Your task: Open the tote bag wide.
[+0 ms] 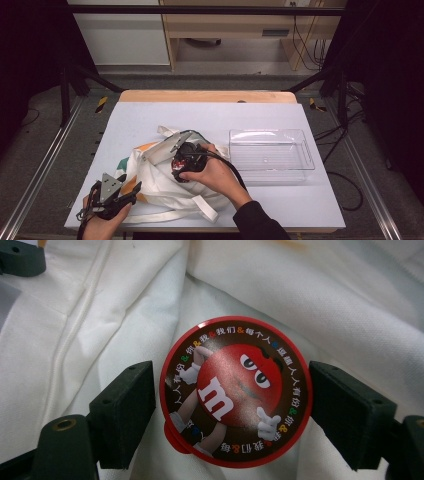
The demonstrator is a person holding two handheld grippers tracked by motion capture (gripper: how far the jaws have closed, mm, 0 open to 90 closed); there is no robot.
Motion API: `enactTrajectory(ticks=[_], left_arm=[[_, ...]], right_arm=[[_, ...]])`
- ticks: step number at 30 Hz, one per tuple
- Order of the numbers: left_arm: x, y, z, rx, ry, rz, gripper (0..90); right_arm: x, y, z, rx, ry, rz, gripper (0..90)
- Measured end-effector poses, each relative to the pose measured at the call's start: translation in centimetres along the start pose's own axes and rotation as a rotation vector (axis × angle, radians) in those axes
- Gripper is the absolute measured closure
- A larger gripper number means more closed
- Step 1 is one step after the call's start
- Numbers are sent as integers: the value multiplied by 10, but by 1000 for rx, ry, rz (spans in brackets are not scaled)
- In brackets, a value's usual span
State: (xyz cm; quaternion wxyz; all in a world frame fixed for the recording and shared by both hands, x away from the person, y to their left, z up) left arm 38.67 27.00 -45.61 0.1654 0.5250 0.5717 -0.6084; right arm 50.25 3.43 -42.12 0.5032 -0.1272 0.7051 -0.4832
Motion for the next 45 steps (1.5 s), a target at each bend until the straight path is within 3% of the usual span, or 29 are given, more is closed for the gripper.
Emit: enactTrajectory(ticks=[11, 22, 36, 45], left_arm=[[0, 0, 0, -1, 0, 1, 417], [0, 0, 0, -6, -2, 1, 403], [-2, 0, -4, -1, -56, 22, 196], [-2, -2, -6, -18, -69, 36, 159]], right_arm=[[1, 13, 0, 4, 11, -39, 237], [2, 11, -1, 18, 4, -45, 258], [-1, -30, -1, 20, 20, 19, 259], [0, -46, 0, 18, 12, 39, 259]])
Point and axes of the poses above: each handheld gripper's, and its own axes: y roughly forward along the jaws, x roughly out of its underside, z roughly to its right, the point moved 1 cm from there along y, roughly forward along the jaws, and after that the axes turned 5 degrees about y, right-handed, at the moved point
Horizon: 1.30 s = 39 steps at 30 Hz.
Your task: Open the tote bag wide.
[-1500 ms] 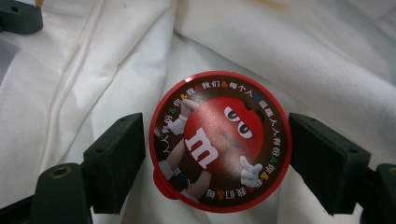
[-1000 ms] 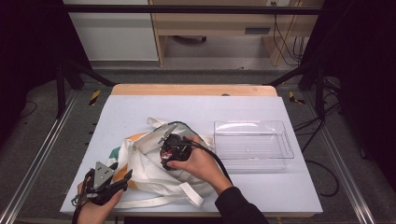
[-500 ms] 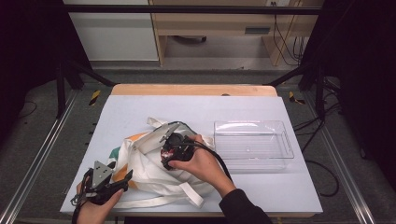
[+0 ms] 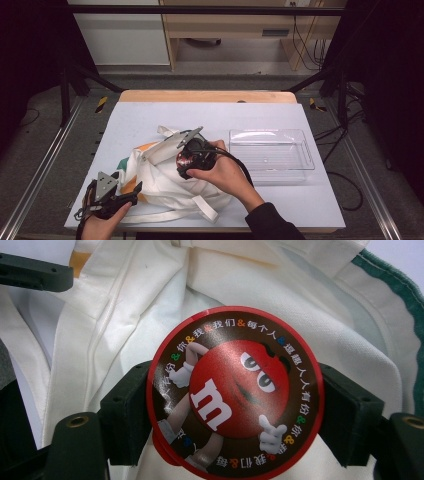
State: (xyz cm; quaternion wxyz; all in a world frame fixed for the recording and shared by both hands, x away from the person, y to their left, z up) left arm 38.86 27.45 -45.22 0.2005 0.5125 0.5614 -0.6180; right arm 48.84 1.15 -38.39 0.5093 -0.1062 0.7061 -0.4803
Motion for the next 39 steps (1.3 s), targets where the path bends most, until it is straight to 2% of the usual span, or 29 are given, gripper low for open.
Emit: enactTrajectory(ticks=[7, 12, 16, 22, 29, 35, 39], left_arm=[[-1, 0, 1, -5, 14, 9, 146], [-1, -1, -2, -10, 1, 27, 119], [-4, -5, -3, -17, -9, 85, 105], [-6, -4, -4, -32, -12, 108, 94], [-5, -2, -6, -32, -13, 102, 93], [-5, 0, -6, -35, -6, 91, 90], [-3, 1, -7, -44, -8, 80, 88]], right_arm=[[-3, -9, 2, -8, -20, 9, 259], [-7, -19, 2, -21, -39, 24, 259], [-9, -25, 3, -36, -56, 27, 259], [-12, -34, 11, -35, -65, 39, 259], [-17, -43, 18, -47, -55, 69, 259], [-18, -52, 21, -56, -84, 82, 259], [-17, -58, 25, -56, -77, 90, 259]])
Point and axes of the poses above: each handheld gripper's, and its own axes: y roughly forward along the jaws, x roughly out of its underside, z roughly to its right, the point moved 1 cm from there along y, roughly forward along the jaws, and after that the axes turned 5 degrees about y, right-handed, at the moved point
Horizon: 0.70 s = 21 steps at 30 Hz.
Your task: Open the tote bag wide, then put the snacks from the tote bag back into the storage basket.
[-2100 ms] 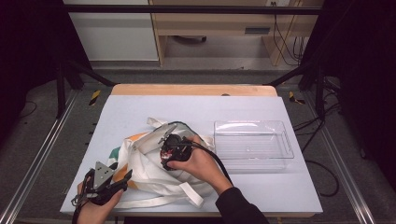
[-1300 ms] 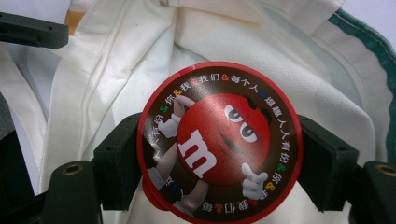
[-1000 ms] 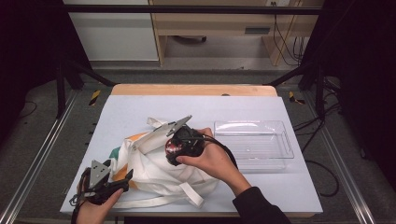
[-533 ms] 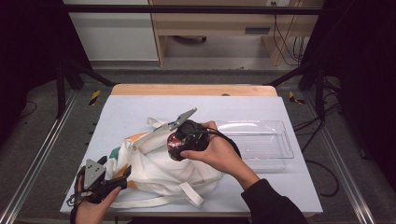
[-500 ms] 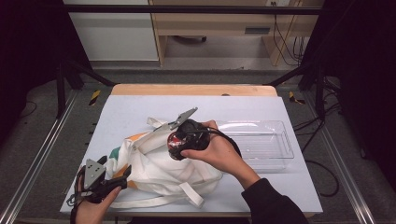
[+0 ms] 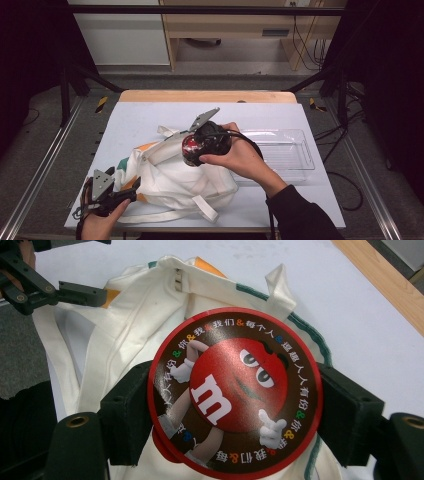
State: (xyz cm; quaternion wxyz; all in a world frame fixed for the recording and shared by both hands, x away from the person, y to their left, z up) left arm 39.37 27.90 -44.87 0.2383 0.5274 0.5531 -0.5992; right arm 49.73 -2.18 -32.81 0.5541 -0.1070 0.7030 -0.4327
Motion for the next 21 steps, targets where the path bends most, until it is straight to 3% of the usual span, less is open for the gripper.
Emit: enactTrajectory(ticks=[11, 21], left_arm=[[2, 4, -4, -12, -10, -9, 87], [3, 1, -2, -39, 0, -11, 75]], right_arm=[[8, -10, 7, 3, 8, 9, 259], [28, -34, 24, 52, 25, 16, 259]])
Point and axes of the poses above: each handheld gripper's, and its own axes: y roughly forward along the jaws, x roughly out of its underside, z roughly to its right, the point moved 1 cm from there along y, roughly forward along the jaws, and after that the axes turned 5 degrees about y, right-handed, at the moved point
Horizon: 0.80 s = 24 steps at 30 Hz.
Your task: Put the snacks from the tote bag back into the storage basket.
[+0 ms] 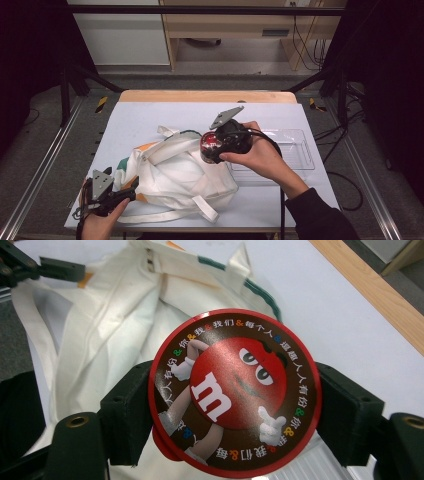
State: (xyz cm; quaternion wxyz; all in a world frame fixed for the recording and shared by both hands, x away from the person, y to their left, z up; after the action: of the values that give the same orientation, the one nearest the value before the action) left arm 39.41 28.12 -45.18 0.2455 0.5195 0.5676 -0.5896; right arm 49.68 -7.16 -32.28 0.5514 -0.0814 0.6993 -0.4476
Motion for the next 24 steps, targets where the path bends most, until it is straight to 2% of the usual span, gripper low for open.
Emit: enactTrajectory(ticks=[4, 10, 15, 21, 24], left_arm=[[1, -1, 1, 7, -2, -5, 71], [2, -3, 0, -6, -1, -1, 64], [4, 0, -1, -4, -8, -8, 55], [3, 0, -1, 1, -13, 2, 55], [2, 0, 0, 0, 2, 1, 55]], right_arm=[[11, -7, 12, 10, 10, -16, 259], [28, -16, 28, 24, 19, -34, 259], [42, -29, 44, 13, 47, -31, 259], [62, -31, 62, 24, 52, -36, 259], [71, -31, 71, 42, 83, -38, 259]])
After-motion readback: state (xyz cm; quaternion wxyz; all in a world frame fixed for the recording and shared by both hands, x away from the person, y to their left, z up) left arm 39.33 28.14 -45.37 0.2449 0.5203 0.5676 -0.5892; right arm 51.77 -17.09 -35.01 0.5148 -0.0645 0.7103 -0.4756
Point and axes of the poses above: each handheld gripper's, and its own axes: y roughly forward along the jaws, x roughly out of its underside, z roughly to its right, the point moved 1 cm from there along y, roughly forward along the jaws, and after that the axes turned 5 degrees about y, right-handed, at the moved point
